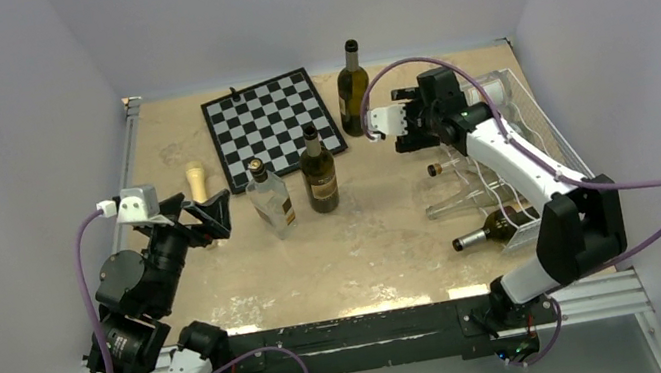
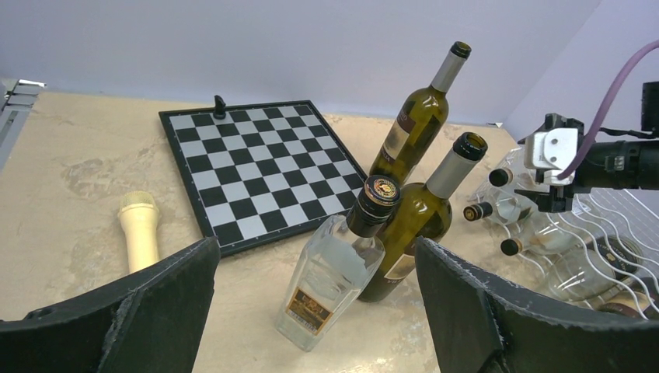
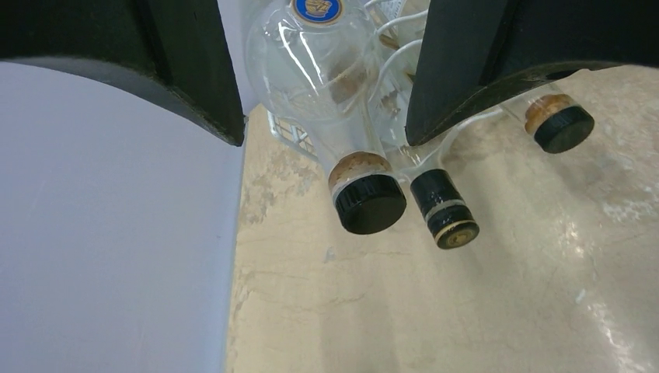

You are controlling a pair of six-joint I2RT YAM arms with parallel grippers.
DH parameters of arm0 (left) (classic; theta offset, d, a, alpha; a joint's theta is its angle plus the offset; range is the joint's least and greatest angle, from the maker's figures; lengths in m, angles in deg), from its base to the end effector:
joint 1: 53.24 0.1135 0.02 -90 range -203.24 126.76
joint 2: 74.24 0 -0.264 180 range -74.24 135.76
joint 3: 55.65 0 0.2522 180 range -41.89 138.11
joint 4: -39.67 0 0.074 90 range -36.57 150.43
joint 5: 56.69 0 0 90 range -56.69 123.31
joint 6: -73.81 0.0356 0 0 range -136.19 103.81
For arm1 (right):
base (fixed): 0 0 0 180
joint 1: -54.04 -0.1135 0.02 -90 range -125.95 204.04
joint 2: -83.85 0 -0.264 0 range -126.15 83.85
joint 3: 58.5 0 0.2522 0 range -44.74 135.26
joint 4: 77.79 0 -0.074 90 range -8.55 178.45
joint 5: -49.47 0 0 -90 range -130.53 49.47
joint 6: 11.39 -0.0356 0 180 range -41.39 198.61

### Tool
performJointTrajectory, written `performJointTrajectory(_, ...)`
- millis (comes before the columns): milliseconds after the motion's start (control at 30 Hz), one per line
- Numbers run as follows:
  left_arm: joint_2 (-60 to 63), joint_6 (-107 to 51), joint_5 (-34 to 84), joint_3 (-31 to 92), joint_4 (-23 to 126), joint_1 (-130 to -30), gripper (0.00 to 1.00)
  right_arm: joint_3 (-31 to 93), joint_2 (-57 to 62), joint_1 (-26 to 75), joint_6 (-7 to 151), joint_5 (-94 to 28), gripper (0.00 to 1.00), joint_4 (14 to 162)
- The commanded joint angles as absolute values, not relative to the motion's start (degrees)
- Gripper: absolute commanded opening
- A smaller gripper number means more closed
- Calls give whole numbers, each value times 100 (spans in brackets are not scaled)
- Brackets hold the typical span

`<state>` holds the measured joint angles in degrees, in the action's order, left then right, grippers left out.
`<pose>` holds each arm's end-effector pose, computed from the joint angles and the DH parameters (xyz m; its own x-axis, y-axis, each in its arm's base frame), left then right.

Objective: Take the wine bottle off the wine rack

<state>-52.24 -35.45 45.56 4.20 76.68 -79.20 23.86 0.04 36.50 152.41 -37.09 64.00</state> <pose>0.0781 -0.0296 0.3687 -0.0657 -0.3265 -0.9429 0.2281 0.9150 -0.3328 0.3121 0.1009 0.2997 0.1614 -0.9543 -0.2516 -0.6806 0.0769 -0.7286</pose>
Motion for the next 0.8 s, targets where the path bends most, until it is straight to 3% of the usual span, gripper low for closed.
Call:
performJointTrajectory(0, -5230, -3464, 4634, 415, 7488, -7943, 100, 2440, -61, 3691, 15582, -3879, 78, 6551)
performJointTrajectory(767, -5262, -3430, 4726, 411, 7488, -7943, 100, 2312, -1222, 4110, 16060, -4456, 70, 7615)
